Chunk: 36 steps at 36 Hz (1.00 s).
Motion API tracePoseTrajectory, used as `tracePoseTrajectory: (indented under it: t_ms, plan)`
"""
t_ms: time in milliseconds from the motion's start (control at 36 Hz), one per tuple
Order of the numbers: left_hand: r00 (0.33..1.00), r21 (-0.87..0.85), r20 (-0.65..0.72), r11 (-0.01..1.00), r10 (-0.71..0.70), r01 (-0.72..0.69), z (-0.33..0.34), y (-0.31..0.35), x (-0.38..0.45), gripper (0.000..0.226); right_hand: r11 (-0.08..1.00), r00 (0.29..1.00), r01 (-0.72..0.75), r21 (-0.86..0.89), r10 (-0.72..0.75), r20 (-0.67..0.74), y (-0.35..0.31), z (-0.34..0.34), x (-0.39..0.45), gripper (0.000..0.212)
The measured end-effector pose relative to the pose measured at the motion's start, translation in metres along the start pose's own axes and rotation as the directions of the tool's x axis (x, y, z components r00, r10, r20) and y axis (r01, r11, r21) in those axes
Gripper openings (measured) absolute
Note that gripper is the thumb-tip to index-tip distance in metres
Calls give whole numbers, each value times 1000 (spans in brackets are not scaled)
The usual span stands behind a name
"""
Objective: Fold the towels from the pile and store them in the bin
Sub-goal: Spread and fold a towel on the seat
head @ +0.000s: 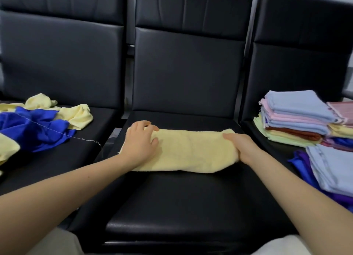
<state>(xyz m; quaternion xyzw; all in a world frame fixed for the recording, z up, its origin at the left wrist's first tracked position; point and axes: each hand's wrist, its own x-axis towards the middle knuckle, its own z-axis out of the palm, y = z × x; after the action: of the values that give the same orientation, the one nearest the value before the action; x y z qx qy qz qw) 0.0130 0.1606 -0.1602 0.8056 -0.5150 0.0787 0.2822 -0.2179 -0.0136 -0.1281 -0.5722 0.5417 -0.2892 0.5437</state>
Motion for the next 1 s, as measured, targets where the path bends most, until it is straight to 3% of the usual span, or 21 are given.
tracePoseTrajectory:
  t_ms: [56,111,167,250,333,389,444,500,556,611,722,833,917,1000]
  plan:
    - [999,-168,52,986,-9,18,1,9,-1,33,993,1000,-11,117,11,-3,-8,12,-2,47]
    - [985,-349,128,925,-111,150,3,15,1,30,980,999,13,197,-21,39,-18,28,-10,43]
    - [927,-553,223,744,-300,374,4,21,6,30,968,991,39,248,-70,117,-29,45,-22,36]
    - [783,-727,427,343,-452,595,2,25,16,34,964,937,24,264,-113,330,-39,66,-37,31]
    - [735,-729,517,224,-438,647,3,21,21,41,977,835,63,203,-163,526,-36,74,-44,36]
    - [717,-691,540,254,-440,677,6,16,23,51,980,852,168,107,-199,484,-29,75,-45,28]
    - [707,-623,558,342,-436,703,8,12,24,60,939,918,310,-150,-254,304,-16,77,-38,25]
    - [716,-578,560,422,-418,699,9,13,24,58,807,923,384,-448,-325,206,-3,77,-28,29]
    - [729,-549,546,482,-413,683,10,19,25,48,718,931,364,-593,-296,213,7,76,-23,42]
    - [735,-536,520,504,-436,678,11,26,26,41,711,938,345,-612,-269,217,9,75,-19,43]
    - [755,-619,478,437,-448,652,7,31,31,38,768,927,371,-522,-271,259,2,79,-20,20]
    - [819,-707,362,441,-446,553,-12,24,35,29,843,929,358,-403,-277,245,-5,89,-30,21]
    - [851,-732,283,474,-442,489,-30,10,35,27,862,924,371,-345,-305,233,-13,98,-37,38]
    - [877,-666,234,588,-420,459,-43,-7,28,28,826,912,404,-393,-334,237,-15,107,-40,47]
